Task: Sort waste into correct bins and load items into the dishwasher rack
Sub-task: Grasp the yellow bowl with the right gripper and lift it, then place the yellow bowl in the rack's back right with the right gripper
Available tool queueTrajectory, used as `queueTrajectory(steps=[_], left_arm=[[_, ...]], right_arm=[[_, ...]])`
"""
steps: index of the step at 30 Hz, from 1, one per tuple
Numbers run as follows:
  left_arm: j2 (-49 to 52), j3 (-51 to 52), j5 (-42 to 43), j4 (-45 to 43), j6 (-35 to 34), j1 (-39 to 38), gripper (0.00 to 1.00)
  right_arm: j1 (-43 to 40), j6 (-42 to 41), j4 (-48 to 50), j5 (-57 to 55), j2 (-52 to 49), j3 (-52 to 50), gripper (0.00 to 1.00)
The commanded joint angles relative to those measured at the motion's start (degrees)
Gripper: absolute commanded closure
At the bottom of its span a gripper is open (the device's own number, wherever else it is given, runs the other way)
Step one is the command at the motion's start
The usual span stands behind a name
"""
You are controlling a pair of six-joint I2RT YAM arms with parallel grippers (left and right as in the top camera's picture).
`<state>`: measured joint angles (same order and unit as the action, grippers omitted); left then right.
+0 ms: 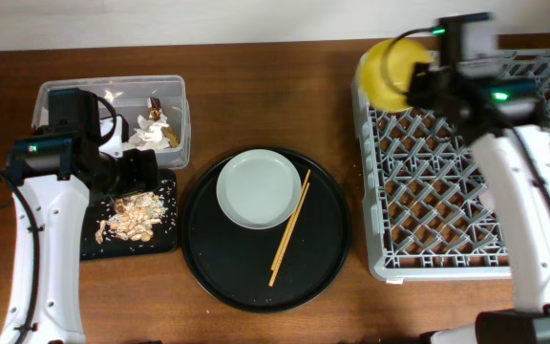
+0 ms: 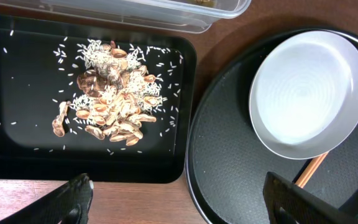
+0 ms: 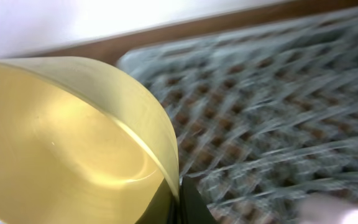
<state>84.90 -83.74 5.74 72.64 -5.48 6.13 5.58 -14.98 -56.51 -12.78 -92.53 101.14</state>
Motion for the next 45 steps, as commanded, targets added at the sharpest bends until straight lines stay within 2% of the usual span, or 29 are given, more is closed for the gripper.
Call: queueTrajectory(steps=[1, 2, 7, 11, 17, 22, 26, 31, 36, 37, 38, 39, 40, 41, 42, 43, 44, 45], left_arm=[[-0.6, -0.4, 0.5, -0.2, -0.3, 0.2, 0.13], [-0.6, -0.4, 0.5, -0.3, -0.3, 0.2, 0.13], [-0.6, -0.4, 0.7, -0.8, -0.3, 0.2, 0.13], [-0.6, -0.4, 0.7, -1.0, -0.3, 0.2, 0.13], [-0.6, -0.4, 0.9, -1.1, -0.3, 0.2, 0.13], [-0.6, -0.4, 0.9, -1.5, -1.0, 0.2, 0.13], [-0.6, -0.4, 0.9, -1.5, -1.0, 0.2, 0.13], [-0.6, -0.4, 0.9, -1.4, -1.0, 0.2, 0.13], [-0.6, -0.4, 0.9, -1.4, -1.0, 0.2, 0.13], [-0.6, -0.4, 0.9, -1.4, -1.0, 0.2, 0.13], [-0.6, -0.4, 0.9, -1.4, -1.0, 0.2, 0.13], [-0.6, -0.4, 0.9, -1.4, -1.0, 0.2, 0.13], [-0.6, -0.4, 0.9, -1.4, -1.0, 0.2, 0.13], [-0.6, -0.4, 0.9, -1.4, -1.0, 0.2, 0.13], [-0.6, -0.4, 0.9, -1.4, -1.0, 0.2, 0.13], [-0.6, -0.4, 0.9, -1.4, -1.0, 0.2, 0.07], [-0.6, -0.4, 0.9, -1.4, -1.0, 0.2, 0.06], [-0.6, -0.4, 0.9, -1.4, -1.0, 0.2, 0.05]], right_arm=[[-6.6, 3.2, 3.3, -13.0, 0.3, 0.3, 0.96], [-9.3, 3.1, 5.1, -20.0, -0.2, 0.3, 0.96], [-18.0, 3.2, 13.5, -39.7, -7.5, 0.3, 0.96], [-19.3, 4.0, 17.0, -48.1, -16.9, 0.3, 0.95], [-18.3, 4.2, 17.9, -47.9, -29.3, 0.3, 0.96], [-15.3, 3.6, 17.0, -47.0, -30.5, 0.3, 0.96], [-14.1, 3.5, 9.8, -39.0, -30.5, 0.3, 0.96], [-14.1, -1.8, -2.5, -33.4, -30.5, 0.3, 0.96], [-14.1, -1.9, -6.8, -29.7, -27.2, 0.5, 0.95], [-14.1, -1.8, -7.0, -27.6, -24.2, 0.9, 0.93], [-14.1, -1.8, -7.4, -25.7, -22.0, 1.6, 0.84], [-14.1, -1.8, -8.7, -20.5, -17.5, 3.2, 0.53], [-14.1, -1.8, -9.6, -14.6, -14.4, 3.9, 0.30], [-14.0, -1.0, -10.4, -6.0, -11.0, 4.0, 0.21], [-13.7, 1.7, -11.6, 6.1, -8.0, 4.0, 0.19], [-13.4, 2.2, -12.3, 11.6, -6.8, 4.0, 0.19], [-11.6, 2.1, -13.9, 19.7, -5.4, 4.0, 0.19], [-9.5, 2.1, -15.3, 23.3, -5.2, 4.0, 0.19]])
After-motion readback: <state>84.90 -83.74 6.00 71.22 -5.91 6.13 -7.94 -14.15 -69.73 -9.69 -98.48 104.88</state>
